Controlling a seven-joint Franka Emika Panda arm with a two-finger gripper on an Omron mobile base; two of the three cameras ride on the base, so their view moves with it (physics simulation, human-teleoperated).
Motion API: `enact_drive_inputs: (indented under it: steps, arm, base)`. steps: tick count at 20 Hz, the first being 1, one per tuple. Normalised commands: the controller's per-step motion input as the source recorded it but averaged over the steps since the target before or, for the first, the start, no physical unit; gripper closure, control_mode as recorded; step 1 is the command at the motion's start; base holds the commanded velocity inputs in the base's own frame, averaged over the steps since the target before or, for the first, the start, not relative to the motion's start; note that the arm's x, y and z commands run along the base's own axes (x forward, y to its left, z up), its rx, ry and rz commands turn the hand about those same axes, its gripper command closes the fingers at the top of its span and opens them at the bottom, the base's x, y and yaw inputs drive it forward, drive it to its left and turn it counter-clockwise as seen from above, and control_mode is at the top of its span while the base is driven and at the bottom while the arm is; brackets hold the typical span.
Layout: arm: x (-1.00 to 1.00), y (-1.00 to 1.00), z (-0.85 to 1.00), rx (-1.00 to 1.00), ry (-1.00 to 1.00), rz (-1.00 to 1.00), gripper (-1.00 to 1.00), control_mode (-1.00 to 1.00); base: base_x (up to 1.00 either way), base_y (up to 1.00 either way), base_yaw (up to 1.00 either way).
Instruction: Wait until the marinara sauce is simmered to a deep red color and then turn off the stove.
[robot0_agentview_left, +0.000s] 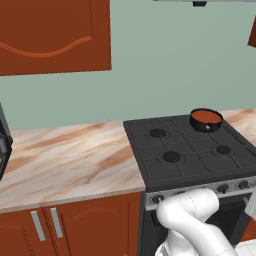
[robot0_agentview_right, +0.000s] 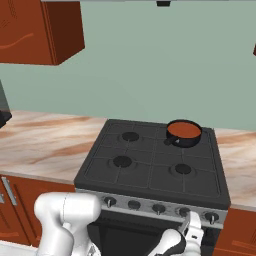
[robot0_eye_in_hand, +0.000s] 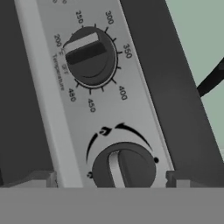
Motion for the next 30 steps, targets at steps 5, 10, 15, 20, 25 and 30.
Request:
enact_drive_inputs:
  steps: [5,10,15,20,25,30]
  arm:
    - [0.13,0.00,0.00,0.00,0.00,0.00,-1.00,-1.00]
    - [0.15,0.04,0.00,0.00,0.00,0.00,-1.00,-1.00]
    - [0.12,0.01,0.00,0.00,0.00,0.00,-1.00,-1.00]
    - [0.10,0.00,0.00,0.00,0.00,0.00,-1.00,-1.00]
    - [0.04,0.00,-0.03,-0.01,-0.01,0.00,-1.00,-1.00]
    - [0.00,0.00,0.00,0.00,0.00,0.00,-1.00,-1.00]
  base:
    - [0.00,0.00,0.00]
    - [0.00,0.00,0.00]
    - [0.00,0.00,0.00]
    - [0.00,0.00,0.00]
    - [0.00,0.00,0.00]
    - [0.00,0.00,0.00]
